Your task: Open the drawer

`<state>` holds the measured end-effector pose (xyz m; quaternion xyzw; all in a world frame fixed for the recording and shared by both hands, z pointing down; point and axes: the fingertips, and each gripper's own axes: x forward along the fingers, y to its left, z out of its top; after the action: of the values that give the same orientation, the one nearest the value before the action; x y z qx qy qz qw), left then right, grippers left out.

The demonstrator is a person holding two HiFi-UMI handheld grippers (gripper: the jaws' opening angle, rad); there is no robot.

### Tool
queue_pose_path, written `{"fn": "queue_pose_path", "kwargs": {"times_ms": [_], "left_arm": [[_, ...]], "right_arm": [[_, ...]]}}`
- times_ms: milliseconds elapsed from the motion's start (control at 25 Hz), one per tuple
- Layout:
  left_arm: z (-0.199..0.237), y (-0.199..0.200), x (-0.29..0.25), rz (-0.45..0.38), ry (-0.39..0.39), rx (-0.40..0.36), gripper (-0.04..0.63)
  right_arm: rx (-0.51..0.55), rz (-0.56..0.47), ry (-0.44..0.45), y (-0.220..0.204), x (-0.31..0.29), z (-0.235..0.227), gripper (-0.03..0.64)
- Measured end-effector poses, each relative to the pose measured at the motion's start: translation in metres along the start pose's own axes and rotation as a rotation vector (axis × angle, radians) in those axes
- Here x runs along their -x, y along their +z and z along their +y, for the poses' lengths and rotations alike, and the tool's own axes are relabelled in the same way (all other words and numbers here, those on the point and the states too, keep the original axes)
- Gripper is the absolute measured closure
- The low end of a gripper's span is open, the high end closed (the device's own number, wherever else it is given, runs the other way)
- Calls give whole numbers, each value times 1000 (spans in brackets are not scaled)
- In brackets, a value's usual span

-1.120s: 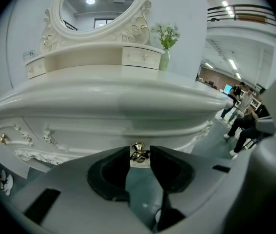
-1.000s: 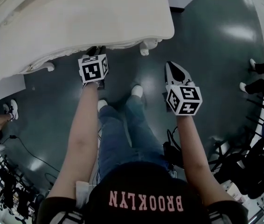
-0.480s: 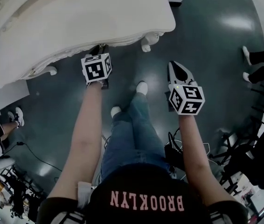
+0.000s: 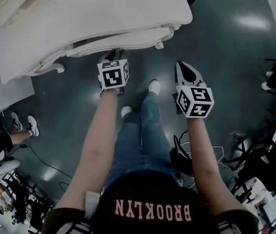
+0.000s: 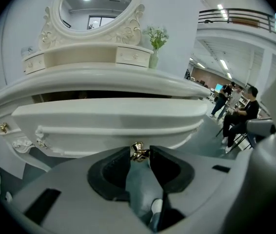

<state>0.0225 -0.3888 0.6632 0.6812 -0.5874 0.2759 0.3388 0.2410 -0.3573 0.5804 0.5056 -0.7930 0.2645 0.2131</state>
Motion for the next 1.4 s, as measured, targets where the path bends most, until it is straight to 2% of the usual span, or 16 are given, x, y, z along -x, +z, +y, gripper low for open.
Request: {"fn": "queue_pose_path", "kwargs": {"times_ms": [840,1400], "left_arm": [[-27,-63,46,41,-66,-38,477],[-44,-102,74,67,-124,-71,479]], "right_arm": [[-65,-56,-68,-41,63,19,620],[-125,-82,-109,-85,103,44,620]]}}
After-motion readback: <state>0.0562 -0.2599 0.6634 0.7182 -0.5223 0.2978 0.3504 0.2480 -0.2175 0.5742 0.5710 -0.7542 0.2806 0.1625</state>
